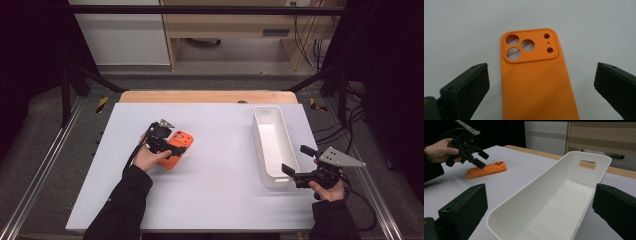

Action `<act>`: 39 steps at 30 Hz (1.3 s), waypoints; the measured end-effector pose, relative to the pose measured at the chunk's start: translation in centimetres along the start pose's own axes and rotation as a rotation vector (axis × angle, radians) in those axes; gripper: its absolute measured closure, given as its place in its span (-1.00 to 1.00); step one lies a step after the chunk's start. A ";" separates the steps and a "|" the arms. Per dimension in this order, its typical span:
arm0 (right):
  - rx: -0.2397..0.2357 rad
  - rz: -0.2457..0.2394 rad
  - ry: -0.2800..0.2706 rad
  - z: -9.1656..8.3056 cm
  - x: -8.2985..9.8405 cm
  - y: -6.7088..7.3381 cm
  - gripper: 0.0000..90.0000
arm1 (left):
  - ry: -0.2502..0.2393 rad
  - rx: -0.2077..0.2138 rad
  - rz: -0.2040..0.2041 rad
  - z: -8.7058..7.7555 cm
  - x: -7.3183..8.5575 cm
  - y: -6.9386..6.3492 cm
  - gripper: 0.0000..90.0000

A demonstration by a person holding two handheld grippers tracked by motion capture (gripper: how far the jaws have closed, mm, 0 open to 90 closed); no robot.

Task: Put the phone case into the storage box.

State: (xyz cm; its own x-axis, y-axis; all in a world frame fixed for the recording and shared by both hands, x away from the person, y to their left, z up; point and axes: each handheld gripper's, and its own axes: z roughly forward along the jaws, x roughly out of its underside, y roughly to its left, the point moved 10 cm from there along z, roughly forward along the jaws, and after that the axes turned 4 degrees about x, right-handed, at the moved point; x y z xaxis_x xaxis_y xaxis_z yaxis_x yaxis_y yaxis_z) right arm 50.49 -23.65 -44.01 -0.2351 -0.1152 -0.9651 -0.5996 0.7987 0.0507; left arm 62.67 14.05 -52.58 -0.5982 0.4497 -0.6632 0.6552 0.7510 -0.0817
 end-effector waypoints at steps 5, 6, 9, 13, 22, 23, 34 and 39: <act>0.000 0.000 0.000 0.0 0.0 0.0 -0.99 | -0.003 -0.013 -0.012 0.1 0.3 0.5 -1.00; 0.000 0.000 -0.001 0.0 0.0 0.0 -0.99 | -0.001 -0.012 -0.018 0.2 0.4 0.5 -1.00; 0.000 0.002 -0.001 0.0 0.0 0.0 -0.99 | 0.013 -0.018 -0.019 0.5 0.8 0.7 -1.00; -0.001 0.001 0.000 0.0 0.0 0.0 -0.99 | 0.011 -0.016 -0.022 0.7 0.9 0.5 -1.00; -0.001 0.003 -0.002 0.0 -0.1 0.0 -0.99 | 0.047 -0.027 -0.009 1.6 1.6 0.3 -0.99; -0.002 0.003 -0.001 0.0 -0.1 0.1 -0.99 | 0.051 -0.033 -0.007 1.6 1.6 0.4 -0.99; -0.002 0.004 -0.002 0.0 -0.1 0.0 -0.99 | 0.056 -0.045 -0.009 1.9 1.8 0.4 -0.88; -0.001 0.005 -0.003 -0.1 -0.1 0.0 -0.99 | 0.068 -0.055 -0.003 2.0 1.9 0.4 -0.80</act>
State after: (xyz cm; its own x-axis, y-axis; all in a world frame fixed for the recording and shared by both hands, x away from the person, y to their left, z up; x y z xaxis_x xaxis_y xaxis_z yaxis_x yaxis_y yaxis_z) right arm 50.45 -23.63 -43.89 -0.2362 -0.1093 -0.9655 -0.5995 0.7984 0.0563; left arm 62.70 14.21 -55.40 -0.6311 0.4779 -0.6111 0.6284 0.7768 -0.0415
